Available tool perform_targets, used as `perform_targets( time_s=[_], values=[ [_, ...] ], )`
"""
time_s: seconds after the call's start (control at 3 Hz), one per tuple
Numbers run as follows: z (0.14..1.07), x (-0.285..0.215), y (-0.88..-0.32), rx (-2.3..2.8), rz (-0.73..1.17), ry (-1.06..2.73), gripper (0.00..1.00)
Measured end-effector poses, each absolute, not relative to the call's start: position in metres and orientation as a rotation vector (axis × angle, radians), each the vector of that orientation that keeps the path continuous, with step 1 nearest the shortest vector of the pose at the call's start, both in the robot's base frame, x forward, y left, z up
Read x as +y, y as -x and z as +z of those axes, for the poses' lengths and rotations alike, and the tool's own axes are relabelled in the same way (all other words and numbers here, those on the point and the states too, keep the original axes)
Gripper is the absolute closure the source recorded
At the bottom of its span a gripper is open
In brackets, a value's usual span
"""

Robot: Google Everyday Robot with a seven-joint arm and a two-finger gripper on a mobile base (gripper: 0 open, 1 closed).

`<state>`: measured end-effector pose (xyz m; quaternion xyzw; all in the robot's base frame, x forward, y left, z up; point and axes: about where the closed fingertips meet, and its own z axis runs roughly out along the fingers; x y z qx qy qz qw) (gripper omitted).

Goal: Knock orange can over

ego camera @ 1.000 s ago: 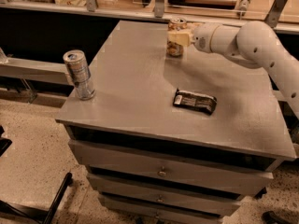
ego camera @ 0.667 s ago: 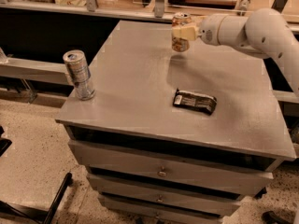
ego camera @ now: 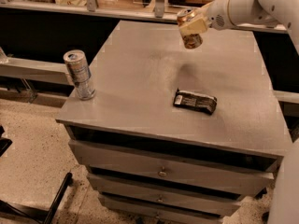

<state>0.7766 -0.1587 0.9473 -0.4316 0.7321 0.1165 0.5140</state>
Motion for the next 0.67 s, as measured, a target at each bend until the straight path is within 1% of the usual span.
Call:
perform_targets(
  time_s=[0.67],
  values=[
    [0.938, -0.166, -0.754, 1.888, 0.114, 1.259, 1.00]
  ],
)
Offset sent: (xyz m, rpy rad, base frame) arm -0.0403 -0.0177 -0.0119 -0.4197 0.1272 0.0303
